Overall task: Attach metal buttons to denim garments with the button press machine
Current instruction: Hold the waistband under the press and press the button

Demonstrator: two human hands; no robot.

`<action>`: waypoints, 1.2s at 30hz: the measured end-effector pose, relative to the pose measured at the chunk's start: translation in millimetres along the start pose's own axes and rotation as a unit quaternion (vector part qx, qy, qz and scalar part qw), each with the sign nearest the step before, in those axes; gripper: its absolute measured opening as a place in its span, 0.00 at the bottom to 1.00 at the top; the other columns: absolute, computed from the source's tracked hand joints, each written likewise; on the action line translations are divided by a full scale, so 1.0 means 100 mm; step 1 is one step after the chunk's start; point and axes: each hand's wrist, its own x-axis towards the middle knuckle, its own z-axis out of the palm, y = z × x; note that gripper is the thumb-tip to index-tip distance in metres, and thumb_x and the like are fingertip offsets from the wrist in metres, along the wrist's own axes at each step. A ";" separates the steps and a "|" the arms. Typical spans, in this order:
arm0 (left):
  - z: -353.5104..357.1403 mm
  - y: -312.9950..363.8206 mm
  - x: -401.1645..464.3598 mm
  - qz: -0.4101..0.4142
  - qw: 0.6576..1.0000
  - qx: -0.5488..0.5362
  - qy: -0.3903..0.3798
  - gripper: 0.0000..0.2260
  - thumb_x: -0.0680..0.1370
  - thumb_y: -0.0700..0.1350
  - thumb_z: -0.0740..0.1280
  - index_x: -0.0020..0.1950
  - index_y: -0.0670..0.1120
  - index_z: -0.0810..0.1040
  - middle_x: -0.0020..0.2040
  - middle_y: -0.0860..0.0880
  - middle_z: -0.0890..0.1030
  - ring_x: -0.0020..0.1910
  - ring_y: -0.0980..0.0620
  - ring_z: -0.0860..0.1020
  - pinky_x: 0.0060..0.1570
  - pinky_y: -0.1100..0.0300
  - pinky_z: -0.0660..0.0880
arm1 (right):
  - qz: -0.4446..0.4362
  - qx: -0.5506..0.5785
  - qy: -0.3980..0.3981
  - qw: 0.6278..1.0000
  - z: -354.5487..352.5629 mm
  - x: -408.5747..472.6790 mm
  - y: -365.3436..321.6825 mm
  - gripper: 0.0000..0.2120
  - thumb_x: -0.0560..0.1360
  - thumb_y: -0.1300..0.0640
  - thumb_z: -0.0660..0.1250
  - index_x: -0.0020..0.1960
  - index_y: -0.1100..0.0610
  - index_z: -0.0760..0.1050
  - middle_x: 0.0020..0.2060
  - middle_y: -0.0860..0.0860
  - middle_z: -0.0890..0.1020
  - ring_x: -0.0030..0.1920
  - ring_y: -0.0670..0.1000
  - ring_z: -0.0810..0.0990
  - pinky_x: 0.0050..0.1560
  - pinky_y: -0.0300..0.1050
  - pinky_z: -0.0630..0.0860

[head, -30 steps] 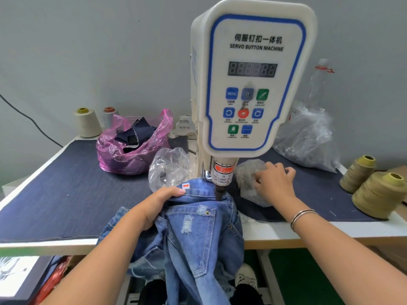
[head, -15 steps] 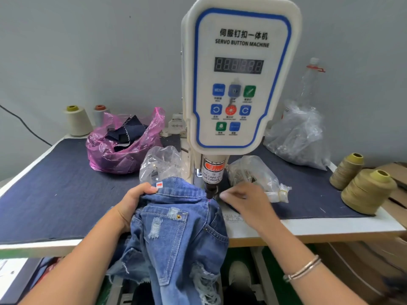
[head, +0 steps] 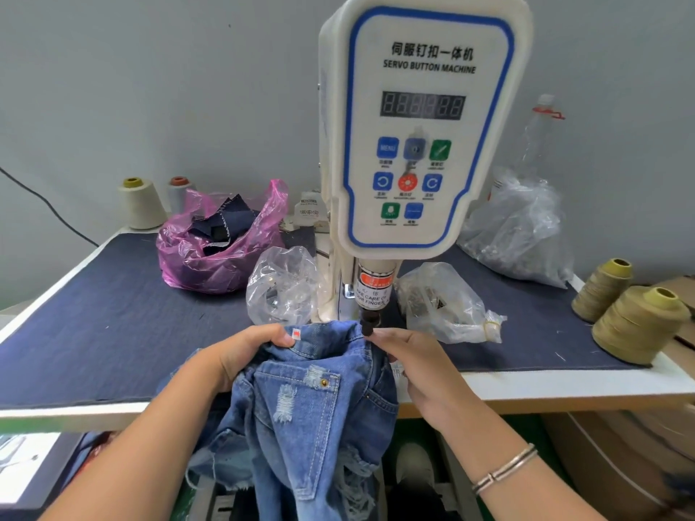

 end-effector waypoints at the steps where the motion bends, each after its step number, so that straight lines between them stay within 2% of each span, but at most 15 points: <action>1: -0.01 0.00 0.00 0.003 1.000 -0.005 0.000 0.20 0.50 0.49 0.73 0.37 0.40 0.85 0.37 0.39 0.83 0.32 0.44 0.81 0.35 0.59 0.78 | 0.014 0.005 -0.005 1.000 0.00 -0.01 -0.01 0.06 0.74 0.56 0.70 0.41 0.55 0.84 0.35 0.46 0.85 0.32 0.36 0.80 0.31 0.30 0.72; 4: -0.01 0.00 0.02 0.013 1.000 -0.023 -0.002 0.20 0.51 0.49 0.73 0.39 0.40 0.85 0.38 0.39 0.83 0.32 0.43 0.81 0.36 0.58 0.79 | 0.052 0.019 -0.007 0.998 -0.01 0.01 -0.04 0.14 0.73 0.54 0.69 0.30 0.50 0.83 0.27 0.42 0.81 0.27 0.36 0.77 0.36 0.38 0.66; 5: -0.01 0.00 0.02 0.014 1.000 -0.025 -0.003 0.21 0.51 0.49 0.73 0.39 0.40 0.85 0.39 0.38 0.83 0.33 0.43 0.81 0.37 0.57 0.79 | 0.064 0.016 -0.001 0.998 -0.02 0.01 -0.05 0.16 0.73 0.54 0.70 0.27 0.49 0.82 0.25 0.41 0.80 0.28 0.38 0.78 0.36 0.39 0.65; 7: -0.01 -0.01 0.01 0.015 1.000 -0.026 -0.004 0.21 0.51 0.49 0.73 0.40 0.40 0.85 0.40 0.38 0.83 0.34 0.43 0.81 0.39 0.56 0.79 | 0.083 0.007 0.014 0.996 -0.03 0.03 -0.06 0.15 0.71 0.53 0.72 0.26 0.50 0.82 0.26 0.43 0.79 0.36 0.45 0.77 0.38 0.41 0.64; 10: 0.01 0.00 0.00 0.013 1.000 -0.018 -0.008 0.21 0.52 0.49 0.73 0.40 0.40 0.85 0.39 0.39 0.83 0.34 0.43 0.82 0.38 0.56 0.79 | 0.102 0.015 0.021 0.994 -0.06 0.04 -0.06 0.10 0.69 0.53 0.74 0.31 0.54 0.81 0.32 0.46 0.78 0.40 0.49 0.72 0.41 0.44 0.62; 13: 0.04 0.02 -0.03 0.013 1.000 0.006 -0.006 0.20 0.52 0.50 0.73 0.40 0.41 0.85 0.39 0.39 0.83 0.33 0.44 0.81 0.39 0.56 0.78 | 0.105 0.010 0.000 0.994 -0.08 0.00 -0.09 0.06 0.69 0.52 0.74 0.39 0.54 0.81 0.36 0.48 0.77 0.42 0.49 0.70 0.51 0.47 0.59; 17: 0.09 0.04 -0.05 0.019 0.999 0.033 0.004 0.21 0.51 0.50 0.73 0.41 0.42 0.85 0.39 0.39 0.83 0.34 0.43 0.81 0.38 0.56 0.77 | 0.112 0.004 -0.010 0.994 -0.09 0.00 -0.11 0.03 0.70 0.55 0.73 0.41 0.55 0.83 0.39 0.49 0.76 0.43 0.49 0.68 0.54 0.47 0.56; 21: 0.11 0.06 -0.06 0.023 0.999 0.039 0.005 0.18 0.51 0.51 0.72 0.37 0.44 0.85 0.38 0.40 0.83 0.32 0.45 0.81 0.35 0.58 0.77 | 0.115 -0.009 -0.004 0.993 -0.11 0.06 -0.12 0.12 0.72 0.57 0.71 0.54 0.61 0.82 0.40 0.50 0.76 0.43 0.49 0.69 0.57 0.48 0.57; 24: 0.12 0.06 -0.07 0.026 0.999 0.038 0.003 0.18 0.52 0.51 0.72 0.38 0.44 0.85 0.38 0.40 0.83 0.32 0.45 0.81 0.34 0.58 0.78 | 0.125 -0.012 -0.012 0.992 -0.11 0.06 -0.13 0.16 0.72 0.57 0.71 0.57 0.62 0.80 0.43 0.51 0.77 0.44 0.49 0.70 0.56 0.48 0.55; 28: 0.12 0.05 -0.08 0.023 0.999 0.042 0.011 0.26 0.51 0.51 0.72 0.46 0.42 0.83 0.41 0.39 0.83 0.35 0.43 0.81 0.39 0.56 0.77 | 0.150 -0.005 -0.037 0.988 -0.12 0.04 -0.17 0.05 0.72 0.60 0.69 0.46 0.56 0.83 0.46 0.51 0.79 0.46 0.49 0.72 0.57 0.48 0.55; 31: 0.12 0.05 -0.08 0.027 0.998 0.057 0.022 0.30 0.52 0.52 0.72 0.51 0.40 0.80 0.41 0.40 0.83 0.36 0.44 0.81 0.40 0.56 0.77 | 0.154 0.008 -0.049 0.987 -0.13 0.06 -0.15 0.10 0.73 0.64 0.67 0.39 0.55 0.85 0.48 0.51 0.81 0.48 0.50 0.72 0.58 0.48 0.56; 34: 0.13 0.03 -0.07 0.043 0.996 0.074 0.037 0.33 0.51 0.54 0.72 0.53 0.40 0.80 0.42 0.42 0.83 0.38 0.45 0.81 0.45 0.54 0.76 | 0.152 0.041 -0.057 0.986 -0.12 0.09 -0.09 0.17 0.73 0.68 0.63 0.34 0.54 0.85 0.43 0.49 0.83 0.45 0.49 0.74 0.56 0.46 0.62; 36: 0.13 0.02 -0.07 0.060 0.994 0.084 0.044 0.30 0.50 0.54 0.71 0.48 0.42 0.79 0.38 0.46 0.83 0.36 0.49 0.81 0.43 0.56 0.75 | 0.132 0.046 -0.053 0.989 -0.12 0.10 -0.05 0.19 0.73 0.69 0.62 0.33 0.53 0.85 0.38 0.48 0.84 0.44 0.49 0.75 0.50 0.45 0.67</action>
